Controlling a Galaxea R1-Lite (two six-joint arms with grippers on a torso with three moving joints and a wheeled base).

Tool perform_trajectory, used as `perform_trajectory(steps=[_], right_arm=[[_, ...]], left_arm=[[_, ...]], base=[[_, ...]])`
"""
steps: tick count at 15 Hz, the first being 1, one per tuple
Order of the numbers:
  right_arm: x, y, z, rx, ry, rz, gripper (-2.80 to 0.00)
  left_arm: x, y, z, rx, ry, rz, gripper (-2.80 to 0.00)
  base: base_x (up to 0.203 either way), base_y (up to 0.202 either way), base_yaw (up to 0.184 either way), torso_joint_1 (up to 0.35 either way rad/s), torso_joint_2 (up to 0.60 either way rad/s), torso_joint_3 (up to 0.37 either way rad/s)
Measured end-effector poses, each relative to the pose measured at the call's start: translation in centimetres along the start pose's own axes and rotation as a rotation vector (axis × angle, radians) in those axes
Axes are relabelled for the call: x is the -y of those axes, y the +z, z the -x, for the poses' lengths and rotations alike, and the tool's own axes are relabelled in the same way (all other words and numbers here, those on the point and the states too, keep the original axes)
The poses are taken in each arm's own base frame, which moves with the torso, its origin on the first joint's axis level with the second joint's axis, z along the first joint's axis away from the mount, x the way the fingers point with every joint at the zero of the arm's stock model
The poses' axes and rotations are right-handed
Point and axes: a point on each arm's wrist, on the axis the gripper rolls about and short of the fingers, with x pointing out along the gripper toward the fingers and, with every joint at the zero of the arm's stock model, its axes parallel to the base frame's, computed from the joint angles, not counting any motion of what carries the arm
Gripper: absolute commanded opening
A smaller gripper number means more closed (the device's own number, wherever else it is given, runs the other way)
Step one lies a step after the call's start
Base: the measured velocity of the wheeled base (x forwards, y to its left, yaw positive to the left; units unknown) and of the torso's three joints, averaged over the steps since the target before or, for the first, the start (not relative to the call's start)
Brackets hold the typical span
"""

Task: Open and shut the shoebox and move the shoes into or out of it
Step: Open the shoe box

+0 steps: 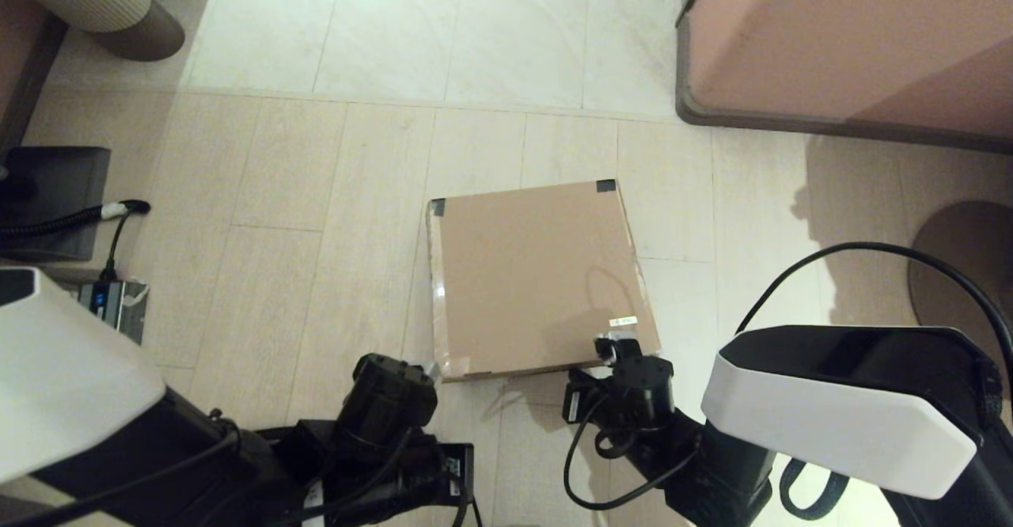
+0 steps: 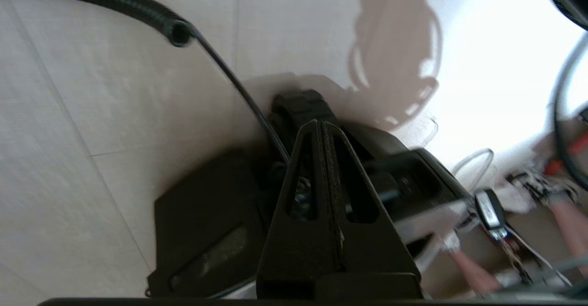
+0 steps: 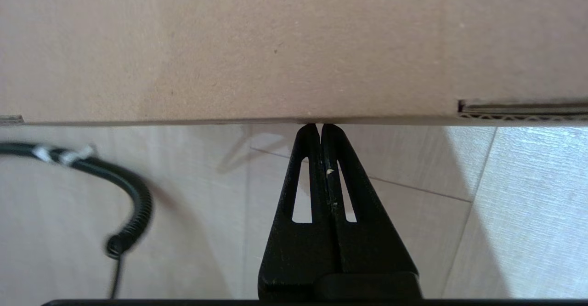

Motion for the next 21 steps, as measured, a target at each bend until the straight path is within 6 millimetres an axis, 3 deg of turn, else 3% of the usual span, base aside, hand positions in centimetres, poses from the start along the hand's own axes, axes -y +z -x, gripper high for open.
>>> perform_trajectory(steps=[4, 9, 11, 13, 16, 19, 21], right_arm=[[-0.3, 1.4, 2.3, 0.001, 0.016, -0.075, -2.8], [1.1, 0.4, 8.8, -0.177, 0.055, -0.053, -2.8], [1.9, 0.6, 9.8, -0.172, 0.053, -0.071, -2.8], [4.2, 2.1, 8.9, -0.112, 0.011, -0.111, -2.8], [8.8, 5.6, 5.3, 0.004, -0.037, -0.149, -2.8], [12.4, 9.2, 2.4, 0.052, -0.062, -0.161, -2.8], [14.0, 11.1, 2.1, 0.025, -0.081, -0.176, -2.8]], left_arm=[[-1.0, 1.2, -0.7, 0.042, 0.037, 0.032, -2.8], [-5.0, 3.7, -0.7, 0.108, 0.132, 0.093, -2.8], [-6.8, 4.8, -0.4, 0.159, 0.156, 0.138, -2.8], [-9.3, 7.6, 0.2, 0.273, 0.15, 0.2, -2.8], [-13.0, 12.6, 0.8, 0.412, 0.003, 0.269, -2.8], [-14.3, 16.0, -0.3, 0.451, -0.156, 0.336, -2.8], [-14.6, 16.6, -1.6, 0.443, -0.175, 0.351, -2.8]], base=[[0.0, 0.0, 0.0, 0.0, 0.0, 0.0], [0.0, 0.0, 0.0, 0.0, 0.0, 0.0], [0.0, 0.0, 0.0, 0.0, 0.0, 0.0], [0.0, 0.0, 0.0, 0.0, 0.0, 0.0], [0.0, 0.0, 0.0, 0.0, 0.0, 0.0], [0.0, 0.0, 0.0, 0.0, 0.0, 0.0], [0.0, 0.0, 0.0, 0.0, 0.0, 0.0]])
